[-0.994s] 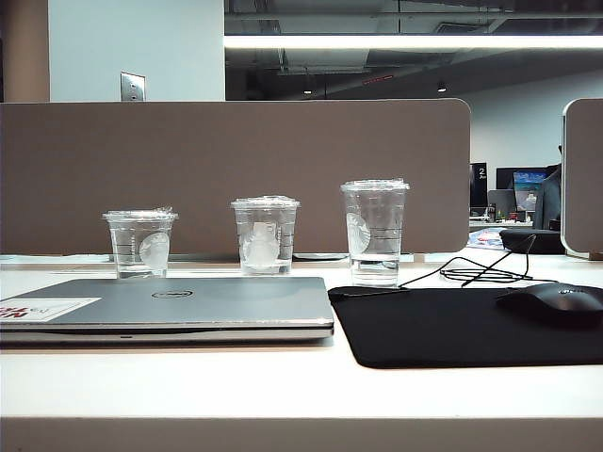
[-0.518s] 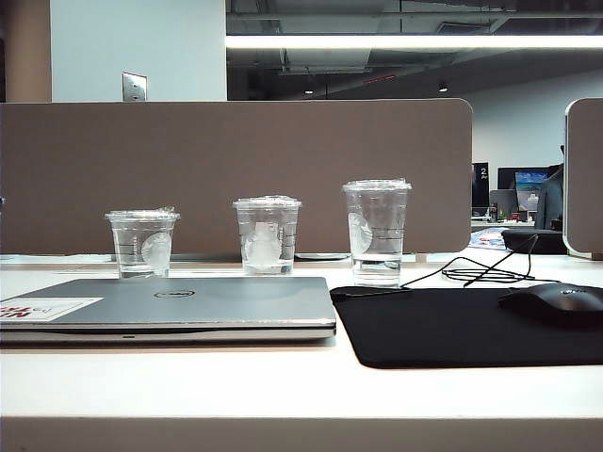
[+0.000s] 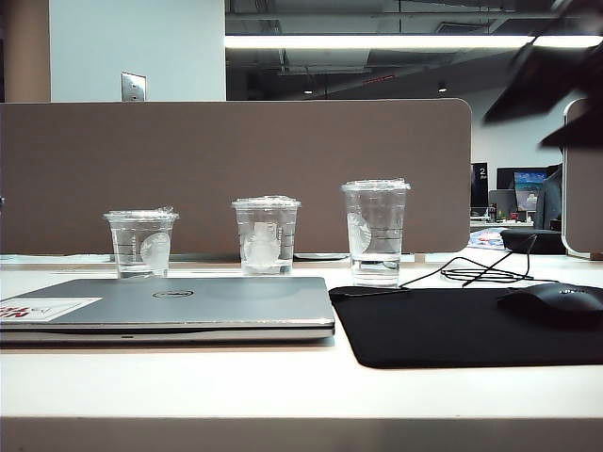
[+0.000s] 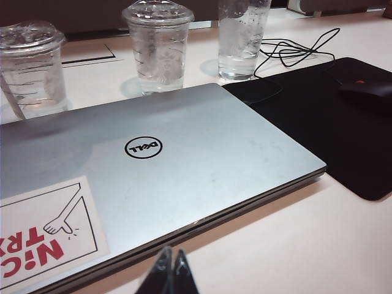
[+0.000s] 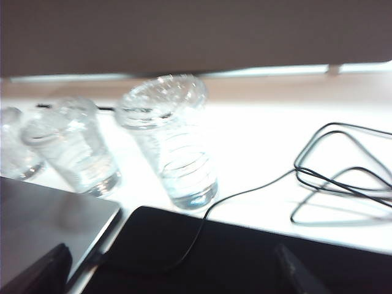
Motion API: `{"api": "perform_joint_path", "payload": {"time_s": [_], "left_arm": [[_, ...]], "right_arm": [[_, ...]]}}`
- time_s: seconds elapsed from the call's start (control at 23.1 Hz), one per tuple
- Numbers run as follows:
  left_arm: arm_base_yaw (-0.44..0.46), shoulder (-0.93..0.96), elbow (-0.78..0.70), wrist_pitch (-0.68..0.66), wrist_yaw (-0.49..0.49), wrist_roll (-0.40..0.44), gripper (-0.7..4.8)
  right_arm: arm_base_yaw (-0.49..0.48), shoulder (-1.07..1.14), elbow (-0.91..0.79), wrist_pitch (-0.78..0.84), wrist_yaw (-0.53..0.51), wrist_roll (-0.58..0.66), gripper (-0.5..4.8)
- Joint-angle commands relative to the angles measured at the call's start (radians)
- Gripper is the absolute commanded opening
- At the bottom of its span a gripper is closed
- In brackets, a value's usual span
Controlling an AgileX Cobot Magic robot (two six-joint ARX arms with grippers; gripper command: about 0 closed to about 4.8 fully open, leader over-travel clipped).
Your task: Pick up the coffee cup on the right and place it on the right side of the laptop.
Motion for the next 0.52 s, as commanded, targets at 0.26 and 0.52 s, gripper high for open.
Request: {"api": "perform_joint_path", "payload": {"time_s": [0.26,0.52], "left_arm": [[0.001,0.0,0.003,-0.003,0.002,0.004,-0.05],[0.001,0.0,0.003,-0.002,0.002,0.004,-0.05]], "right_arm": [[0.102,0.531,0.293,0.212,-0.05,-0.208,4.79],[0.131,0.716,0.403,0.237,-0.064,-0.223,4.79]]}}
